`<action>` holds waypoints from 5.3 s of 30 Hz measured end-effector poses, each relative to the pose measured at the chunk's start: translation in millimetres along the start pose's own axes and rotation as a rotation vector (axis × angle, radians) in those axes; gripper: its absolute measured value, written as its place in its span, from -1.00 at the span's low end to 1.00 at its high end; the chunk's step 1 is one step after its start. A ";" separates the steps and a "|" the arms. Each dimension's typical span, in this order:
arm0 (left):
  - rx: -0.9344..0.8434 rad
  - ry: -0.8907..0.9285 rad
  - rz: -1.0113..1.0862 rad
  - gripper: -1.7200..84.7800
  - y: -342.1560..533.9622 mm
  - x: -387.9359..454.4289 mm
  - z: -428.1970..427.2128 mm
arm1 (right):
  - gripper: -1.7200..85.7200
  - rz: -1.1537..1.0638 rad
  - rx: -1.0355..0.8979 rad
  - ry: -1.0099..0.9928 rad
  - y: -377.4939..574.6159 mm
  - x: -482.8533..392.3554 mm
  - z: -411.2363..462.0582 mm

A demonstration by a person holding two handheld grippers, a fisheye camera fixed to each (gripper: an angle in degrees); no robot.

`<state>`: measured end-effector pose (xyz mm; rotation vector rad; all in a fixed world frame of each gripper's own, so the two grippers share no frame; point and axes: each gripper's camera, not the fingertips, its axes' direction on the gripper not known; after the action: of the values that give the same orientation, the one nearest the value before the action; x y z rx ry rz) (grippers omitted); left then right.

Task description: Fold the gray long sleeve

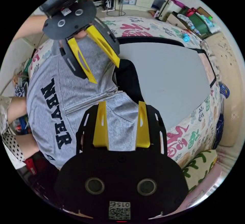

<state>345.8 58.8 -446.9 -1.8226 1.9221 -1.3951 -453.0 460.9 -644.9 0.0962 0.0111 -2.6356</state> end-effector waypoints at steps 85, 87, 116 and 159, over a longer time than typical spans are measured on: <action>-0.575 0.331 -1.360 -0.77 507.6 347.3 -96.6 | -0.70 1.263 -0.634 -0.733 455.1 -219.4 201.1; -0.563 0.334 -1.393 -0.74 518.4 355.5 -99.5 | -0.70 1.248 -0.623 -0.771 461.2 -217.8 205.9; -0.606 0.209 -1.242 -0.94 564.8 382.7 -98.1 | -0.84 1.066 -0.815 -0.391 437.8 -287.1 218.5; -0.278 0.167 -1.106 -0.75 544.6 115.5 -264.3 | -0.86 1.488 -0.368 -0.182 412.7 -241.9 135.3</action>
<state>-243.5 2.6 -618.2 -3.2456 1.1366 -1.5572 -51.4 212.9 -488.9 -0.1968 0.2533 -1.1177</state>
